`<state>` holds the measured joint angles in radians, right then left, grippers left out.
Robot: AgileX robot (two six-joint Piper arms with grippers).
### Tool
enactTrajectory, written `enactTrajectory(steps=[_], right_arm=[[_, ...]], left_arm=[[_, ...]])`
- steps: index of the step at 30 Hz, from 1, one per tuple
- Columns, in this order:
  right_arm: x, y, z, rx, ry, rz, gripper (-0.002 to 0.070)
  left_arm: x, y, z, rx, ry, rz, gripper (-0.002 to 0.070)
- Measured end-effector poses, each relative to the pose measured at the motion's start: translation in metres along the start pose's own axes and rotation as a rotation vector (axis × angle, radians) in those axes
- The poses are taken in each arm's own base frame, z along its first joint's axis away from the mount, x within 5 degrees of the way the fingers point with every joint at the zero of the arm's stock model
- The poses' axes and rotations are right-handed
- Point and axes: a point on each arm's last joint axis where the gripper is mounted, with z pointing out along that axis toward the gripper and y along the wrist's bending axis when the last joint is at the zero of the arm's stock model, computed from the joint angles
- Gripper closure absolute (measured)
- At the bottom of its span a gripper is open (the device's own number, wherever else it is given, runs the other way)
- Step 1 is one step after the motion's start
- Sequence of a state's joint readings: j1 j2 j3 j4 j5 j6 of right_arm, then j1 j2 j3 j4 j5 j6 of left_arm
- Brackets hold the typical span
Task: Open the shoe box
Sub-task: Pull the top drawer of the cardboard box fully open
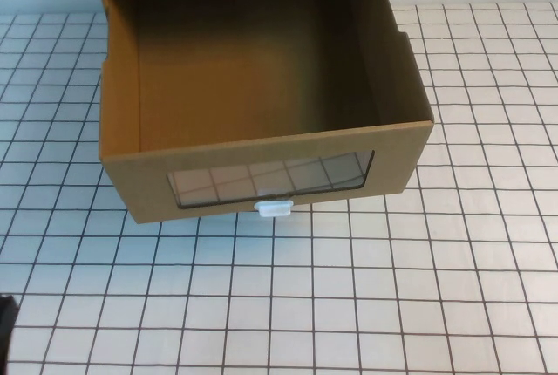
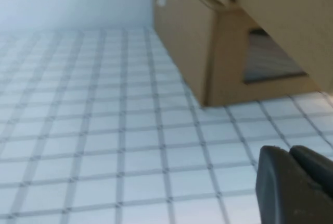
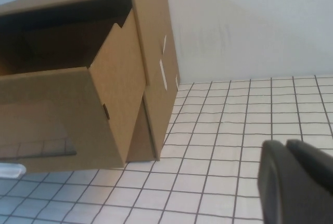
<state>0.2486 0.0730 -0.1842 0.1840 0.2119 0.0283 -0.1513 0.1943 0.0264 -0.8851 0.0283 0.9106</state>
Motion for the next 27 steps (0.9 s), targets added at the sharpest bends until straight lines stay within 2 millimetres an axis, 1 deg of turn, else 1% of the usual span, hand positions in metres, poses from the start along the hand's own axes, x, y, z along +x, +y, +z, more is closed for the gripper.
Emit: enactTrajectory(steps=[6, 18, 21, 24, 27], right_arm=[[0.001, 0.0, 0.0, -0.001, 0.002, 0.007, 0.0689], [0.009, 0.0, 0.0, 0.002, 0.086, 0.006, 0.0689], [0.01, -0.003, 0.0, 0.025, 0.093, -0.082, 0.0689], [0.02, -0.008, 0.001, 0.064, 0.099, -0.151, 0.0689], [0.037, -0.018, 0.003, 0.163, 0.095, -0.17, 0.0689]], left_arm=[[0.006, -0.008, -0.001, 0.088, 0.069, -0.033, 0.0677], [0.007, -0.009, -0.001, 0.103, 0.081, -0.034, 0.0677], [0.007, -0.01, -0.001, 0.103, 0.081, -0.035, 0.0677], [0.007, -0.01, -0.001, 0.103, 0.081, -0.035, 0.0677], [0.007, -0.01, -0.001, 0.103, 0.081, -0.036, 0.0677]])
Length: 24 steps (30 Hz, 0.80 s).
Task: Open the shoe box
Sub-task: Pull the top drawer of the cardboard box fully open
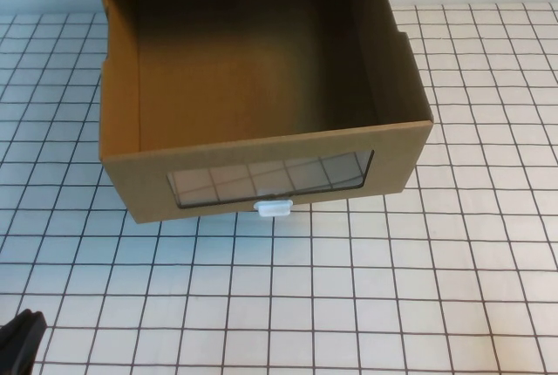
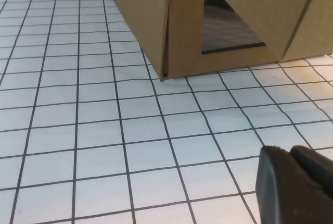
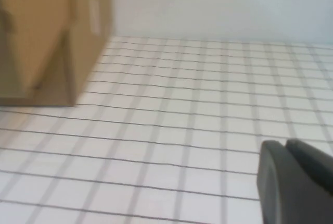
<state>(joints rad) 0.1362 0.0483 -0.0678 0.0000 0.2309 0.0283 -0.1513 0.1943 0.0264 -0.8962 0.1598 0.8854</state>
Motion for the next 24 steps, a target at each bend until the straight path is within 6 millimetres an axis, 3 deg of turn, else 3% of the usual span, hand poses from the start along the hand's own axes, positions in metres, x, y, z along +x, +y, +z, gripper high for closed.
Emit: enactTrajectory(steps=[4, 7, 13, 24], right_arm=[[0.021, -0.006, 0.002, 0.101, -0.002, 0.013, 0.0689], [0.025, -0.007, 0.002, 0.115, 0.006, 0.017, 0.0689], [0.039, -0.007, 0.001, 0.112, 0.157, 0.047, 0.0689], [0.041, -0.006, 0.0, 0.111, 0.182, 0.052, 0.0689]], left_arm=[[0.0, 0.0, 0.0, 0.0, 0.0, 0.0, 0.0677], [0.0, 0.0, 0.0, 0.0, 0.0, 0.0, 0.0677], [0.0, 0.0, 0.0, 0.0, 0.0, 0.0, 0.0677], [0.0, 0.0, 0.0, 0.0, 0.0, 0.0, 0.0677]])
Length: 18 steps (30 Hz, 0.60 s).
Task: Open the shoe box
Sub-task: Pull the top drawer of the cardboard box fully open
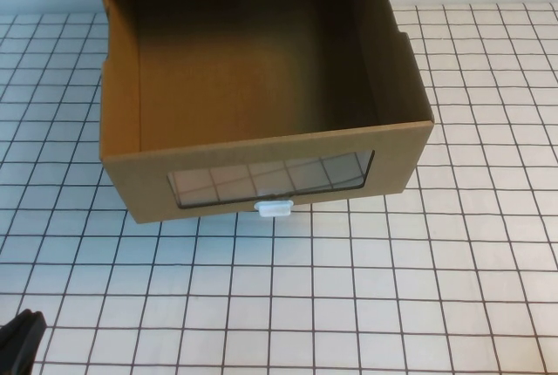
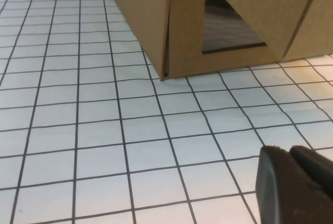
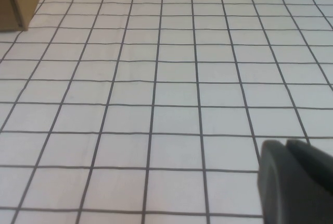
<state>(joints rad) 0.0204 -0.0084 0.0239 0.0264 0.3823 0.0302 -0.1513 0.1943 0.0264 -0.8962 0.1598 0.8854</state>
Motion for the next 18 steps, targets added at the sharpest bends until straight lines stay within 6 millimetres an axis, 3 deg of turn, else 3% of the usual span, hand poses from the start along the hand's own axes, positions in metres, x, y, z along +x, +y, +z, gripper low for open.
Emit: enactTrajectory(steps=[18], right_arm=[[0.0001, 0.0, 0.0, 0.0, 0.001, 0.001, 0.0689]], left_arm=[[-0.0015, 0.002, 0.0, -0.022, -0.016, 0.007, 0.0677]])
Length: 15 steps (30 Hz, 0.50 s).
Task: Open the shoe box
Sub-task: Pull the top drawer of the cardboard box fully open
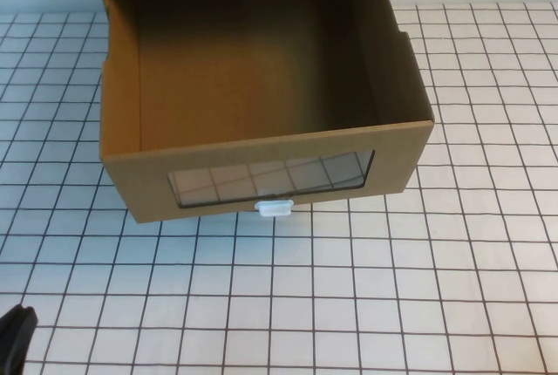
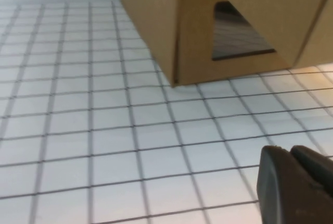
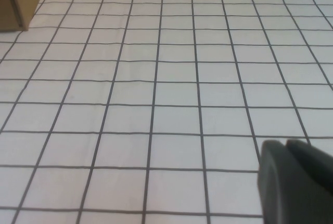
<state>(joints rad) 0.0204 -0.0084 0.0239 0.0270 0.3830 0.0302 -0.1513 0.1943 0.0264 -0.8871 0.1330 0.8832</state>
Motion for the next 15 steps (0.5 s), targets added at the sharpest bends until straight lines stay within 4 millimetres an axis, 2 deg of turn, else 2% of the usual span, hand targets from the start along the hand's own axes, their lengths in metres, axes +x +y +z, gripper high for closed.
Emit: enactTrajectory(steps=[8, 15], right_arm=[[0.0, 0.0, 0.0, 0.0, 0.0, 0.0, 0.0689], [0.0, 0.0, 0.0, 0.0, 0.0, 0.0, 0.0689]], left_arm=[[-0.001, 0.008, -0.001, -0.085, -0.013, 0.101, 0.0677], [0.001, 0.007, -0.012, -0.09, -0.058, 0.127, 0.0677]])
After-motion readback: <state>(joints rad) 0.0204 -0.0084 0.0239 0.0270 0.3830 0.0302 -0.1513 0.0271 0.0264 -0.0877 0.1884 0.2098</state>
